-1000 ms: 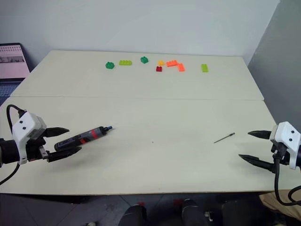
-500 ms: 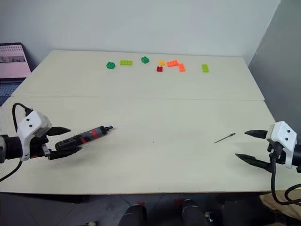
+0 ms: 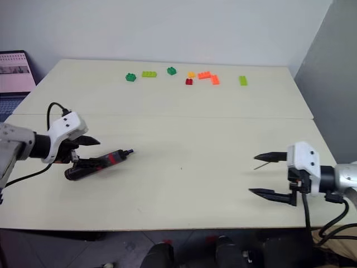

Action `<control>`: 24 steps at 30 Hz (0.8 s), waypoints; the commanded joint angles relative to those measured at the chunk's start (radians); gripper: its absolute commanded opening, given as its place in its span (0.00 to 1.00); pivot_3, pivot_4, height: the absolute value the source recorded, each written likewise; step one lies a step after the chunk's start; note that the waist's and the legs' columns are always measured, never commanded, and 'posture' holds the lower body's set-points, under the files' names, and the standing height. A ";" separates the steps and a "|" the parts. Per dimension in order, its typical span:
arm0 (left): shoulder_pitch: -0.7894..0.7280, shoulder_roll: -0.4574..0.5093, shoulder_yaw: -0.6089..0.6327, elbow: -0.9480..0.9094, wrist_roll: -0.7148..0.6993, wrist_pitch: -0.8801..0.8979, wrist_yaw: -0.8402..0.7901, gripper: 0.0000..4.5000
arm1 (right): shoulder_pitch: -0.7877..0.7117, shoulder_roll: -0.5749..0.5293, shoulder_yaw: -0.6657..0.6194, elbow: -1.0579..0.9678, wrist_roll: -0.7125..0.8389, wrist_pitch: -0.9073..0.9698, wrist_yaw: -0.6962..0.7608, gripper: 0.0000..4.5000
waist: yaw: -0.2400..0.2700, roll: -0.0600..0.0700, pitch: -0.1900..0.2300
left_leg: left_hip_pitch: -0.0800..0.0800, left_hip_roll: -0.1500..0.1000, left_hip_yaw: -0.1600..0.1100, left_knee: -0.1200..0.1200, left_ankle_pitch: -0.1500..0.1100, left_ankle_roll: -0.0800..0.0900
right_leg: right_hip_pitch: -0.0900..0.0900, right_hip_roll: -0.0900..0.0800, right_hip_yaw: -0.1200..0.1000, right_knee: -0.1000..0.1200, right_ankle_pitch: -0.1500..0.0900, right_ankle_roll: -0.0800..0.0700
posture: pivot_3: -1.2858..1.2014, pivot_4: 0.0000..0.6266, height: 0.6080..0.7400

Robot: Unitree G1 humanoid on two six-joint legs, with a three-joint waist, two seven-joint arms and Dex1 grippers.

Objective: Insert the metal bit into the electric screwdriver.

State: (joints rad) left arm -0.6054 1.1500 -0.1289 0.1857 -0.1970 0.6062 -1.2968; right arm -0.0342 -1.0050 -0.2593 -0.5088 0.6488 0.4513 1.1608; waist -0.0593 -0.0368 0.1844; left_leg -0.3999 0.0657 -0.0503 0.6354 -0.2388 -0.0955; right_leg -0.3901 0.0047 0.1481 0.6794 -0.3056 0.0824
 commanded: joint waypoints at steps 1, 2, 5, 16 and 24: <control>-0.100 0.000 -0.076 0.069 0.090 -0.010 -0.041 0.99 | -0.053 0.012 0.030 -0.038 0.042 0.024 -0.004 1.00 | 0.001 0.000 0.000 | 0.000 0.000 0.000 0.000 0.000 0.000 | 0.000 0.000 0.000 0.000 0.000 0.000 | 0.52 0.24 1.00; -0.132 -0.007 -0.108 0.095 0.123 -0.019 -0.050 0.99 | -0.066 0.015 0.045 -0.037 0.044 0.025 0.000 1.00 | 0.001 0.000 0.000 | -0.001 0.000 0.000 0.000 0.000 0.000 | 0.000 0.000 0.000 0.000 0.000 0.000 | 0.52 0.24 1.00; -0.216 -0.026 -0.198 0.164 0.209 -0.056 -0.105 0.99 | -0.107 0.023 0.090 -0.026 0.045 0.021 0.021 1.00 | 0.002 0.000 0.000 | -0.001 0.000 -0.001 0.000 0.000 0.000 | 0.000 0.000 -0.001 0.000 0.000 0.000 | 0.52 0.24 1.00; -0.353 -0.132 -0.305 0.296 0.344 -0.009 -0.181 0.99 | -0.254 0.043 0.210 0.031 0.025 -0.002 0.111 1.00 | 0.000 0.000 0.000 | -0.001 0.000 -0.003 0.002 0.000 0.000 | 0.000 0.000 -0.002 0.001 0.002 -0.003 | 0.52 0.24 1.00; -0.349 -0.154 -0.317 0.323 0.393 -0.032 -0.181 0.99 | -0.333 0.062 0.253 0.058 0.023 -0.005 0.149 1.00 | 0.001 0.000 0.000 | -0.001 0.000 -0.004 0.003 0.000 0.000 | 0.001 0.001 -0.003 0.001 0.002 -0.003 | 0.52 0.24 1.00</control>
State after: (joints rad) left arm -0.9320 0.9970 -0.4543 0.5076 0.1787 0.5794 -1.4754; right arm -0.3487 -0.9464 -0.0058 -0.4483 0.6760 0.4650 1.2957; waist -0.0585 -0.0366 0.1846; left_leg -0.4013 0.0658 -0.0541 0.6392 -0.2388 -0.0953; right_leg -0.3894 0.0053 0.1452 0.6807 -0.3037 0.0792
